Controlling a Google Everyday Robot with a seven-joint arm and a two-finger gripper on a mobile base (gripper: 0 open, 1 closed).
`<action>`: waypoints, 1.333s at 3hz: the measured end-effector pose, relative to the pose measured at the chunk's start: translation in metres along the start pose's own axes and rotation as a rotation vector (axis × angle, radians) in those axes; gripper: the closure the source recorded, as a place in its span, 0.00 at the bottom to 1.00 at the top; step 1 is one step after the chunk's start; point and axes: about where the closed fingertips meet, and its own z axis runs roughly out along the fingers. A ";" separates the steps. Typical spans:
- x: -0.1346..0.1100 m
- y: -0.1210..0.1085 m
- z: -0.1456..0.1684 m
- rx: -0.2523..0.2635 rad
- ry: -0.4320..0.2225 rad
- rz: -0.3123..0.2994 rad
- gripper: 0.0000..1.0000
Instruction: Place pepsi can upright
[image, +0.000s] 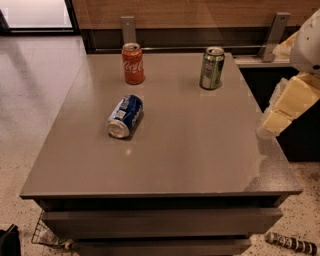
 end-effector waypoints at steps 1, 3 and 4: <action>-0.015 -0.007 0.018 -0.037 -0.179 0.207 0.00; -0.043 -0.028 0.054 -0.095 -0.472 0.632 0.00; -0.060 -0.054 0.064 -0.088 -0.462 0.784 0.00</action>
Offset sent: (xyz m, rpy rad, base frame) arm 0.0753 0.0383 -0.0400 0.8934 0.0282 -0.5364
